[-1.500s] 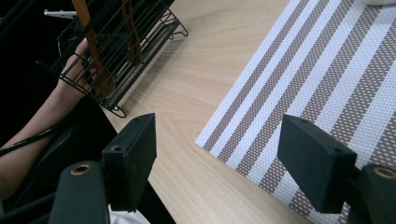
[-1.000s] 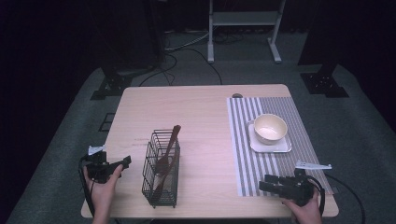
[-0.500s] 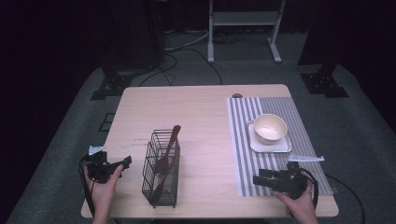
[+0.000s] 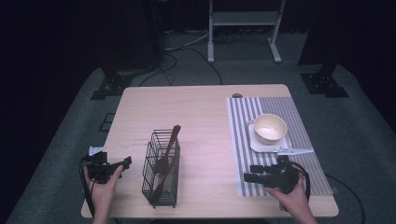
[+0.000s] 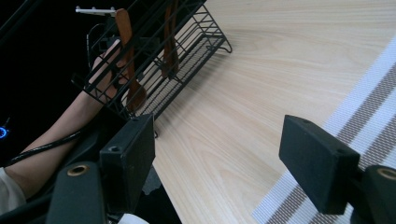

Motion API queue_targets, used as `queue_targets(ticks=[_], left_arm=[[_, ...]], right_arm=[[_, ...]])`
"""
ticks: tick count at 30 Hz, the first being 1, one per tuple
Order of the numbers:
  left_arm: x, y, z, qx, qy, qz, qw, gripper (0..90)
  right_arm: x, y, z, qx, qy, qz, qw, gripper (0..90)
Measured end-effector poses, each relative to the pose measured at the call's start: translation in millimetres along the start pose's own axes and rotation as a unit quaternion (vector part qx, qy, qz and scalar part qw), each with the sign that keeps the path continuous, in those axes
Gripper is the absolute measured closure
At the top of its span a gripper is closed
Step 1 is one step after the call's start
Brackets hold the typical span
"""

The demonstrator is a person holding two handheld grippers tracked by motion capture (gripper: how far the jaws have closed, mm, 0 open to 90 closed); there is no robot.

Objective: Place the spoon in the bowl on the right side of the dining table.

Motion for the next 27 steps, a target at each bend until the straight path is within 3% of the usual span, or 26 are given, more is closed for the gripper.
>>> queue_targets(ticks=[14, 27], left_arm=[[-0.1, -0.5, 0.6, 0.0, 0.0, 0.0, 1.0, 0.2], [-1.1, 0.0, 1.3, 0.001, -0.001, -0.002, 1.0, 0.2]], right_arm=[[-14.5, 16.1, 27.5, -0.031, -0.027, 0.013, 0.999, 25.7], [-27.2, 32.0, 42.8, -0.041, -0.029, 0.041, 0.9979, 25.7]])
Point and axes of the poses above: each handheld gripper's, and its own axes: y roughly forward along the jaws, z roughly out of its top, x roughly to its right, the point moved 2 cm from there along y, roughly forward along the jaws, and after that the axes turned 9 degrees about -y, right-handed, at the moved point
